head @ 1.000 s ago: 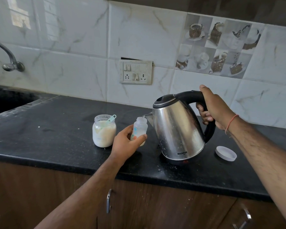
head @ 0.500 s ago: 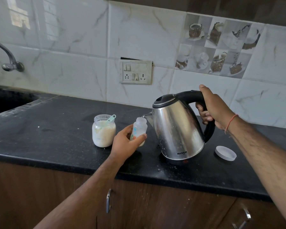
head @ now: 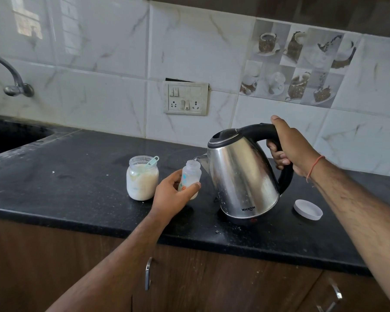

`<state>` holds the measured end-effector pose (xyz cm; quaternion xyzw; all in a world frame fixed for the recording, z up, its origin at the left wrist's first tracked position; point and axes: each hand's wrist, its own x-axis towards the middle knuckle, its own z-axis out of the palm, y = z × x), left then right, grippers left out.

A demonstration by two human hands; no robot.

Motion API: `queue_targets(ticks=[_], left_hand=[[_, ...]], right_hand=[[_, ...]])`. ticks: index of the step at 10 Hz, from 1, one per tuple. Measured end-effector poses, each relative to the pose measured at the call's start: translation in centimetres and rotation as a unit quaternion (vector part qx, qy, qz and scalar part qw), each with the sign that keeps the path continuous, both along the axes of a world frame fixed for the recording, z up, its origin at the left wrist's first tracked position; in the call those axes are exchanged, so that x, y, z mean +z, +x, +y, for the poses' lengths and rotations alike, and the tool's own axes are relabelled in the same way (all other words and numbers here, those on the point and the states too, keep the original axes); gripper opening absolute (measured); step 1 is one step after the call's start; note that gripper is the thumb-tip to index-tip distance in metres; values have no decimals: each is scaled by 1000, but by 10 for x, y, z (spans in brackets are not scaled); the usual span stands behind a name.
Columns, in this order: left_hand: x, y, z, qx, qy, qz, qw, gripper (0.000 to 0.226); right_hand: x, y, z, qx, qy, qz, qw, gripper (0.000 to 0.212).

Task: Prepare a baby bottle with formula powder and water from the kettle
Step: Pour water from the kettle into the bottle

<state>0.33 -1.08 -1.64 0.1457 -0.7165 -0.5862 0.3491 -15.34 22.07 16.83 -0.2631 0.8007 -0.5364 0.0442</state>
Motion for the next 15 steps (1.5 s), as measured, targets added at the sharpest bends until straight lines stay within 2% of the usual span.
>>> queue_targets(ticks=[15], left_hand=[[-4,-3,-3,12,-7,-2,1000,36]], right_hand=[[2,4,-2,-5,1,2,1000,72]])
